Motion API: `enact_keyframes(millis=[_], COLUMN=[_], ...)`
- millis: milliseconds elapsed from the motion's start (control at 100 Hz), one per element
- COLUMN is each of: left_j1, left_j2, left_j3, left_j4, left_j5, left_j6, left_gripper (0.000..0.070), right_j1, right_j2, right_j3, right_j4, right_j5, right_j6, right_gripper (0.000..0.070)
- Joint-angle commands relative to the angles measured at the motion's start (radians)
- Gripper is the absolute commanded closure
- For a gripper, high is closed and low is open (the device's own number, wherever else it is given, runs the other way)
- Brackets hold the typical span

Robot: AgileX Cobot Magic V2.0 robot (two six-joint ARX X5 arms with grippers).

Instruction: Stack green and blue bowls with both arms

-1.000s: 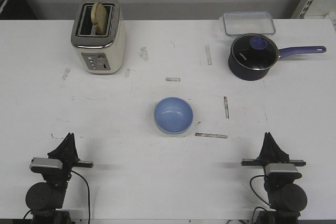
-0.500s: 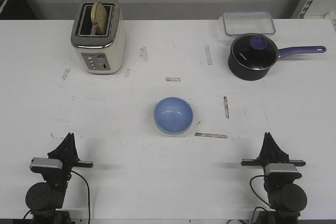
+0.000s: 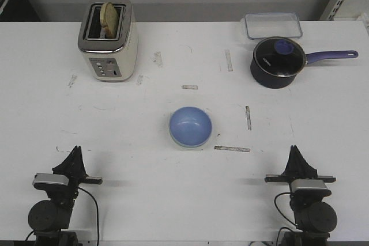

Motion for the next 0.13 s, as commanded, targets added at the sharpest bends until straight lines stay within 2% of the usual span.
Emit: enact_keyframes(millis=[0,120], left_j1=[0.001,0.001], left_j2=[-0.002,-0.002], left_j3=[-0.022,-0.022], left_j4=[0.012,0.012], left_j5=[-0.002,-0.002], left_j6=[0.005,0.005], left_gripper=[0.0699,0.0699], right_j1=[0.0,0.0], right_j2=[0.0,0.0], right_j3=[-0.002,-0.002], right_j4=[0.013,0.013], right_j5=[0.0,0.0], right_j6=[0.011,0.011], right_gripper=[0.0693,0.0693])
